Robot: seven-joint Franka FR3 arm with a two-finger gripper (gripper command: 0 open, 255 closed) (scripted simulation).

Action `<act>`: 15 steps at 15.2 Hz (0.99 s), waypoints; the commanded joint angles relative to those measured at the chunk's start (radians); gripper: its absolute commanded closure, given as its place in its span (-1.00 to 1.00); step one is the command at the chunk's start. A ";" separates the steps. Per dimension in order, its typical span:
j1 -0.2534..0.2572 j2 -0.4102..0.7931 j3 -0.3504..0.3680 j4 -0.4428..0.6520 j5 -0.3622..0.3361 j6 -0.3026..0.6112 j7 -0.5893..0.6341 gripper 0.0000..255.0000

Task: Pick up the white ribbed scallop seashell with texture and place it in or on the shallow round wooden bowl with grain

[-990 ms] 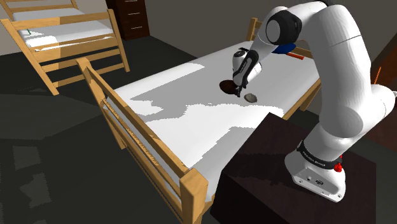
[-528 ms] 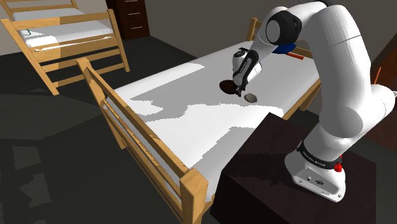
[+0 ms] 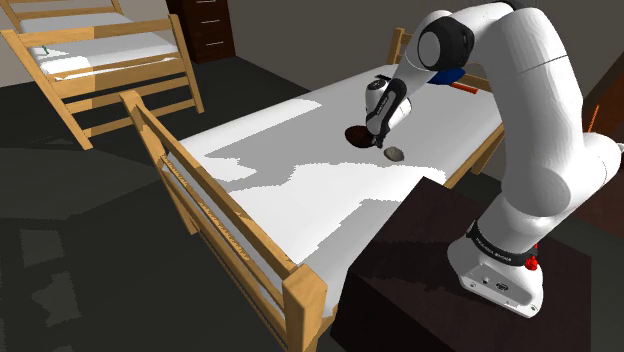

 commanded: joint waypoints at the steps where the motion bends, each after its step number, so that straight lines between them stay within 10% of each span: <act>1: 0.000 0.000 0.000 0.000 0.000 0.000 0.000 1.00; 2: 0.000 0.000 0.000 0.000 0.000 0.000 0.000 -1.00; 9: -0.127 -0.203 0.044 -0.333 -0.031 0.173 -0.147 -1.00; 15: -0.143 -0.112 0.045 -0.285 -0.030 0.219 -0.144 -1.00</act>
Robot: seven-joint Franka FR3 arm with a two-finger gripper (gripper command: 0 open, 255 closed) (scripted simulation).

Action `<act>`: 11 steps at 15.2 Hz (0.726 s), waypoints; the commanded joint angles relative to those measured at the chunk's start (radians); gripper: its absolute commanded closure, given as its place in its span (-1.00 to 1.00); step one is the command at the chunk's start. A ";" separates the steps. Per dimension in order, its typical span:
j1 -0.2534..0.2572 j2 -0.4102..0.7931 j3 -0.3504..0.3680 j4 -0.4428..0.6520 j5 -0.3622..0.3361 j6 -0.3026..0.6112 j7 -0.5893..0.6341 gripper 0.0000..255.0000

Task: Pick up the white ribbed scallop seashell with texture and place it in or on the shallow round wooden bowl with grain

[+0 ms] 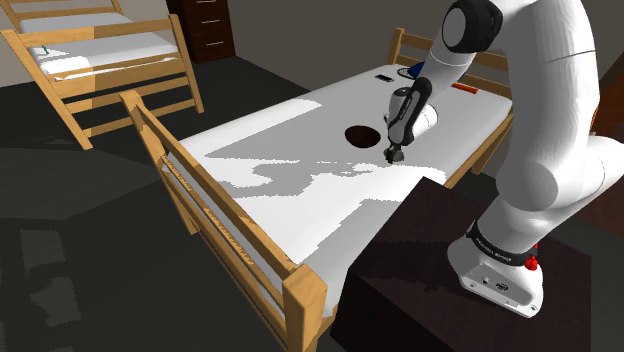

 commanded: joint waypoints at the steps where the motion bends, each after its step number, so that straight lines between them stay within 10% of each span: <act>1: -0.006 0.032 0.000 0.017 0.001 0.017 0.001 -1.00; 9: -0.007 0.041 0.000 0.022 0.001 0.021 0.001 -1.00; 10: -0.007 0.041 0.000 0.022 0.001 0.021 0.001 1.00; 11: -0.007 0.041 0.000 0.022 0.001 0.021 0.001 1.00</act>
